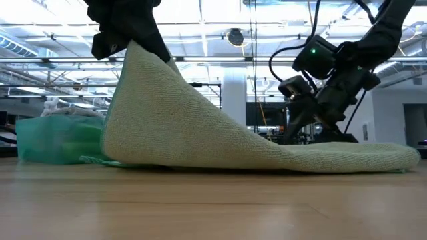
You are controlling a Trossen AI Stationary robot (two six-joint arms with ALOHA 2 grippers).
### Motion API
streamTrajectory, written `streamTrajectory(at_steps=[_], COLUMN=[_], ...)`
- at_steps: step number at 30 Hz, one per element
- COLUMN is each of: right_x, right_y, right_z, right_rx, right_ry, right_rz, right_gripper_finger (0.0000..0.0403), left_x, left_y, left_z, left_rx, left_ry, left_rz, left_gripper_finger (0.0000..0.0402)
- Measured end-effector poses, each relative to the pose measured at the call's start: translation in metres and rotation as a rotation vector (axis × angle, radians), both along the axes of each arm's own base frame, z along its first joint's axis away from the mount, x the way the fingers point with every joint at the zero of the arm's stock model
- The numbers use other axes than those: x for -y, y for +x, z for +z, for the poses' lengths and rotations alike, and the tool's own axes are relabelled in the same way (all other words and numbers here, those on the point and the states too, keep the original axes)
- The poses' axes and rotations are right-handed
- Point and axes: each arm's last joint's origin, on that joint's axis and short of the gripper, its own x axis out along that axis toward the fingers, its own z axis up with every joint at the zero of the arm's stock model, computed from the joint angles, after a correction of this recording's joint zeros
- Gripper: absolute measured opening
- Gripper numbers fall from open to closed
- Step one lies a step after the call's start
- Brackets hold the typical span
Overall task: Fold microfiber towels
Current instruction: Fold the light green microfiber cloth
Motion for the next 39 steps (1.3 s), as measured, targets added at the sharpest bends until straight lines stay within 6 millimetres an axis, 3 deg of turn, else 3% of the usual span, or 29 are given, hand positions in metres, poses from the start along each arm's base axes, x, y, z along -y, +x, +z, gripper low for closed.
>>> streamTrajectory(at_steps=[4, 8, 16, 22, 26, 32, 39], right_x=[-0.006, -0.013, -0.014, -0.014, -0.014, -0.017, -0.031], right_y=[0.003, 0.004, 0.003, 0.005, 0.006, -0.016, -0.05], right_z=[-0.001, -0.001, -0.003, 0.003, 0.034, 0.093, 0.183], right_rx=[0.008, 0.008, 0.007, 0.075, 0.247, 0.453, 0.558], right_ry=[-0.005, -0.072, -0.191, -0.242, -0.283, -0.336, -0.445], right_rz=[0.009, 0.063, 0.133, 0.177, 0.186, 0.132, 0.066], right_gripper_finger=[0.0205, 0.0169, 0.0017, 0.0006, 0.0004, 0.0002, 0.0001], left_x=[0.0, 0.0, -0.004, -0.008, -0.01, -0.021, -0.032], left_y=[0.0, 0.0, 0.001, 0.004, 0.002, -0.006, -0.014], left_z=[0.0, 0.0, 0.0, 0.0, 0.012, 0.05, 0.095], left_rx=[0.002, 0.001, -0.005, -0.006, 0.056, 0.224, 0.485], left_ry=[-0.003, 0.002, 0.041, 0.036, 0.003, 0.01, 0.096], left_rz=[0.002, 0.002, -0.018, -0.007, -0.006, -0.038, -0.126], left_gripper_finger=[0.0005, 0.0015, 0.0009, 0.0015, 0.0005, 0.0005, 0.0009])
